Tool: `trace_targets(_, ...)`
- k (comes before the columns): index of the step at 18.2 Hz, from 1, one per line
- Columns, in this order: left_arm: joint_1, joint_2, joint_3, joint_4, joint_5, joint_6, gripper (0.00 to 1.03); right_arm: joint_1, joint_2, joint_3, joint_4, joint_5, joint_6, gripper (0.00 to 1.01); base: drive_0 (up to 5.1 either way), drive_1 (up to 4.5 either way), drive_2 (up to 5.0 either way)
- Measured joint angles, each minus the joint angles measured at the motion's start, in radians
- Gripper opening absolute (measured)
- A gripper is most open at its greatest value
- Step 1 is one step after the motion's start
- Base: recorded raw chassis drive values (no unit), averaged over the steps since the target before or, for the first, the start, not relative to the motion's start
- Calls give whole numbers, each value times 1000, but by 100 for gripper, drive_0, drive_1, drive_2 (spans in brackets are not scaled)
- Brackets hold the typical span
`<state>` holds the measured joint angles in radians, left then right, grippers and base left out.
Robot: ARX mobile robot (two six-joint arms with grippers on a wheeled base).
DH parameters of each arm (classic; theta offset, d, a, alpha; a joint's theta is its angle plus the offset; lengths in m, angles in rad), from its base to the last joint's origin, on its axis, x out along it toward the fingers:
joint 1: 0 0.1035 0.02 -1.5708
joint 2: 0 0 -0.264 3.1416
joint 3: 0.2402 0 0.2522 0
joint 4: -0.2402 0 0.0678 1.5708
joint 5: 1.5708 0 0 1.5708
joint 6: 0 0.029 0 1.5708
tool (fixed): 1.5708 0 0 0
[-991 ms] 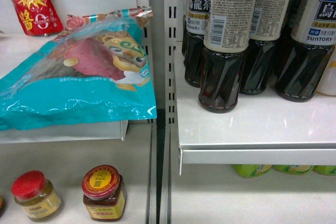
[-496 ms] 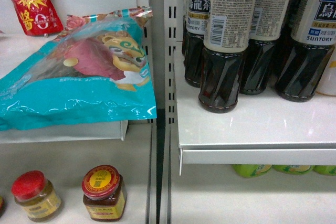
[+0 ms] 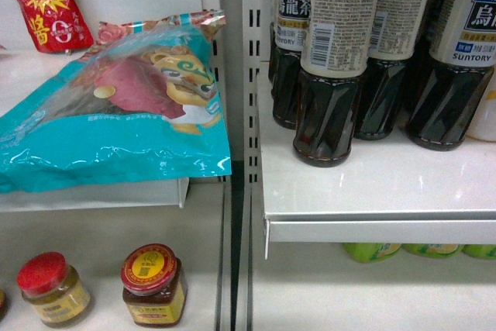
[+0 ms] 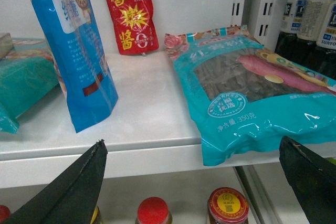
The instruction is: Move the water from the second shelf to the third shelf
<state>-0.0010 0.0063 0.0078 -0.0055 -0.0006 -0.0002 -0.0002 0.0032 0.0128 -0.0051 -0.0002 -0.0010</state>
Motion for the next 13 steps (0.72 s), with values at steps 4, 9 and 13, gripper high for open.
trace_targets(4, 0, 0, 0, 0, 0, 0, 98, 0, 0, 0, 0, 0, 0, 98, 0, 0, 0)
trace_targets(9, 0, 0, 0, 0, 0, 0, 98, 0, 0, 0, 0, 0, 0, 98, 0, 0, 0)
trace_targets(13, 0, 0, 0, 0, 0, 0, 98, 0, 0, 0, 0, 0, 0, 98, 0, 0, 0)
